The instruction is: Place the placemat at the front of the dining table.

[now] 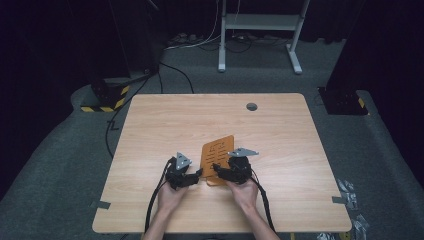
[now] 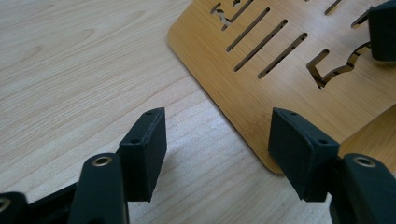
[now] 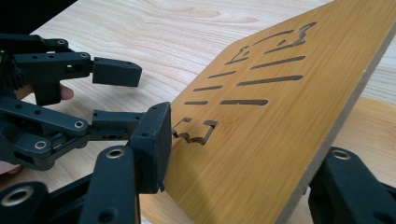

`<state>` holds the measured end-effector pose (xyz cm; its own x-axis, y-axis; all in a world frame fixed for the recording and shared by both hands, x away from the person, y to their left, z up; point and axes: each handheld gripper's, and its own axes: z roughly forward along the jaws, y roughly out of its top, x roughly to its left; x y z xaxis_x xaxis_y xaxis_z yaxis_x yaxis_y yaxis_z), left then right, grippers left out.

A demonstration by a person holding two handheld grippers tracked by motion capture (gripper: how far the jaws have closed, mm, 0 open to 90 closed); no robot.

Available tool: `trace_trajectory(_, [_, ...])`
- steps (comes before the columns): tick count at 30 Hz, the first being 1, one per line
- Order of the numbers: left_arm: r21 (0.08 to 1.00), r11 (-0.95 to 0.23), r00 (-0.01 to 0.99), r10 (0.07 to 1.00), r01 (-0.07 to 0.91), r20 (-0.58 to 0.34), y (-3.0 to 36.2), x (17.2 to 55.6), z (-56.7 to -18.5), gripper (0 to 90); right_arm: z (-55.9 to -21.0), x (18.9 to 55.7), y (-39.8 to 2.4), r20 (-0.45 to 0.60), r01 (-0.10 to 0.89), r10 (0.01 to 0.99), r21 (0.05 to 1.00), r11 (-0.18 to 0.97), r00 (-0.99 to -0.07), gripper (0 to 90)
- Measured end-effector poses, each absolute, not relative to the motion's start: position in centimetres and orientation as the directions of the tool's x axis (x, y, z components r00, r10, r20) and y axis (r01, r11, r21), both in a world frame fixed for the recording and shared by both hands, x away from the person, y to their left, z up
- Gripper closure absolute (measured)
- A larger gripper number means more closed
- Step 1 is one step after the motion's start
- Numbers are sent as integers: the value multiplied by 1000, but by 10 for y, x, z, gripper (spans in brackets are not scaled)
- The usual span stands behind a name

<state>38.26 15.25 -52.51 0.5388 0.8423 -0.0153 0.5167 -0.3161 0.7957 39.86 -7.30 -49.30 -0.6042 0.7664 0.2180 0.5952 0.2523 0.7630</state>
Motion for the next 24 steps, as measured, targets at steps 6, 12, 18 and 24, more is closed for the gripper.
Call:
trace_trajectory(6, [795,-317,535,845,517,-11,153,383,-525,353,-494,403,-76,250,605,757,762,231,-604,550])
trace_trajectory(12, [767,-372,499,863,523,79,149,381,-526,291,-488,403,-78,277,604,729,764,227,-625,640])
trace_trajectory(18, [761,-367,479,874,535,85,151,381,-527,264,-484,402,-74,275,598,712,763,247,-646,676])
trace_trajectory(24, [764,-376,465,878,524,113,150,379,-527,264,-482,402,-73,284,597,702,764,245,-653,708])
